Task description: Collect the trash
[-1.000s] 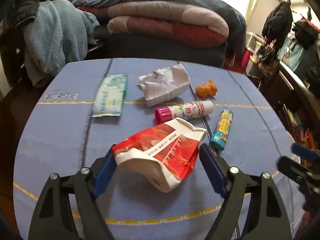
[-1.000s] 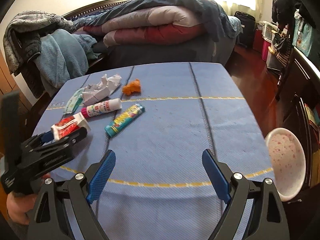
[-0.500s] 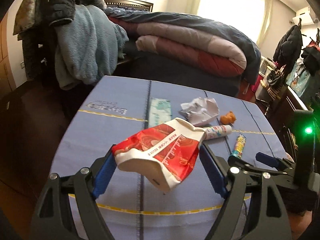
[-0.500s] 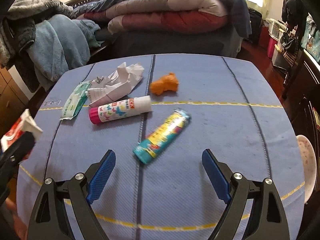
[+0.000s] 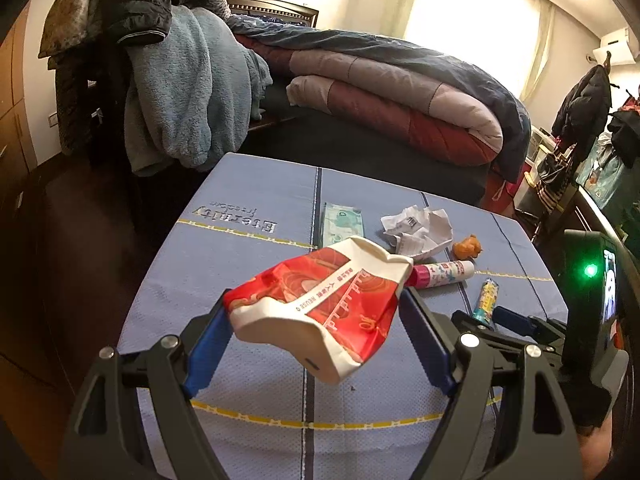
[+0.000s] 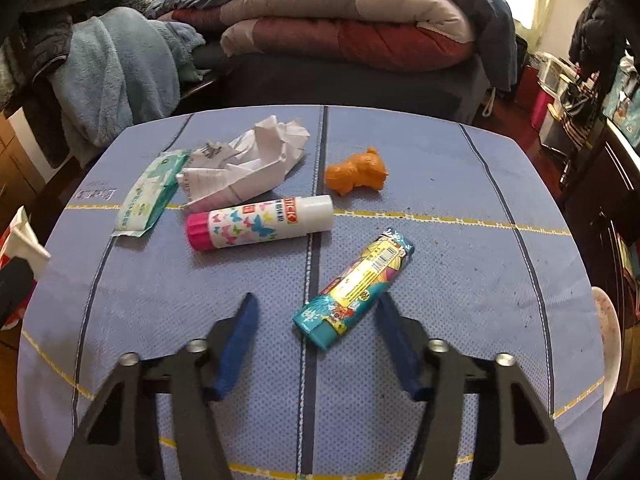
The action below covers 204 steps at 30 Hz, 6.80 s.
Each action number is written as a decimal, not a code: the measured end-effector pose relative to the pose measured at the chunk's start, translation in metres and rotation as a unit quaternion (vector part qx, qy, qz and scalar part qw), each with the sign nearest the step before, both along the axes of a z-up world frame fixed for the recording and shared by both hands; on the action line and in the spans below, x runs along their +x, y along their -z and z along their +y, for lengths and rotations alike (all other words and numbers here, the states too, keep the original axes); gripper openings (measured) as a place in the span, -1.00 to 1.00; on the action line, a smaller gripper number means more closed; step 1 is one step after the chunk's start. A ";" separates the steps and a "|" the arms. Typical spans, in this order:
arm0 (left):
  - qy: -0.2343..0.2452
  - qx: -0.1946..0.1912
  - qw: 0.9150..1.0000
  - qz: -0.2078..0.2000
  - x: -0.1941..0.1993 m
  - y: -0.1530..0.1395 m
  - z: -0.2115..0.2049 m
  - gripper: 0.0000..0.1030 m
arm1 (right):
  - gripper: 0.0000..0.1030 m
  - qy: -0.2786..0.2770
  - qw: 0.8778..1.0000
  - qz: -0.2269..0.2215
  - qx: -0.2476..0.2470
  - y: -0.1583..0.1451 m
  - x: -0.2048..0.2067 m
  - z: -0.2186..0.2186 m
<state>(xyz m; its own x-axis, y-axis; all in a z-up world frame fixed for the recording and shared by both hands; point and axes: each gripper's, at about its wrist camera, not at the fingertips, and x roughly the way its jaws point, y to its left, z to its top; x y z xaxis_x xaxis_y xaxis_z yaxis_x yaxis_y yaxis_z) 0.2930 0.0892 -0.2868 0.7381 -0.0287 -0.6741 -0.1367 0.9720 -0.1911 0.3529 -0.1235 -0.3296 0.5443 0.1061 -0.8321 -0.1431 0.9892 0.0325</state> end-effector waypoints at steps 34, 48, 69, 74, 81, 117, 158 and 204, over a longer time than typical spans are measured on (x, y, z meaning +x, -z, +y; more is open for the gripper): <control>0.123 0.057 0.990 -0.034 -0.016 -0.052 -0.161 0.58 | -0.57 0.081 0.981 -0.025 0.176 -0.041 -0.089 -0.183; 0.174 0.082 0.980 -0.045 -0.024 -0.063 -0.230 0.59 | -0.58 0.110 0.969 -0.063 0.214 -0.057 -0.123 -0.250; 0.259 0.097 0.959 -0.059 -0.025 -0.069 -0.321 0.59 | -0.58 0.168 0.955 -0.113 0.217 -0.078 -0.149 -0.328; 0.305 0.099 0.945 -0.063 -0.019 -0.063 -0.366 0.59 | -0.58 0.205 0.950 -0.120 0.204 -0.078 -0.151 -0.361; 0.356 0.105 0.927 -0.059 -0.005 -0.046 -0.422 0.59 | -0.58 0.265 0.937 -0.125 0.190 -0.072 -0.151 -0.413; 0.345 0.025 0.938 0.027 0.053 0.009 -0.424 0.88 | 0.24 0.319 0.936 -0.098 0.114 -0.032 -0.108 -0.424; -0.027 0.069 0.993 0.095 0.132 0.065 -0.138 0.71 | 0.58 0.020 0.995 -0.083 0.058 -0.062 -0.039 -0.133; -0.040 0.032 0.997 0.063 0.033 0.026 -0.054 0.72 | -0.17 0.017 0.999 -0.008 0.033 -0.004 0.035 -0.067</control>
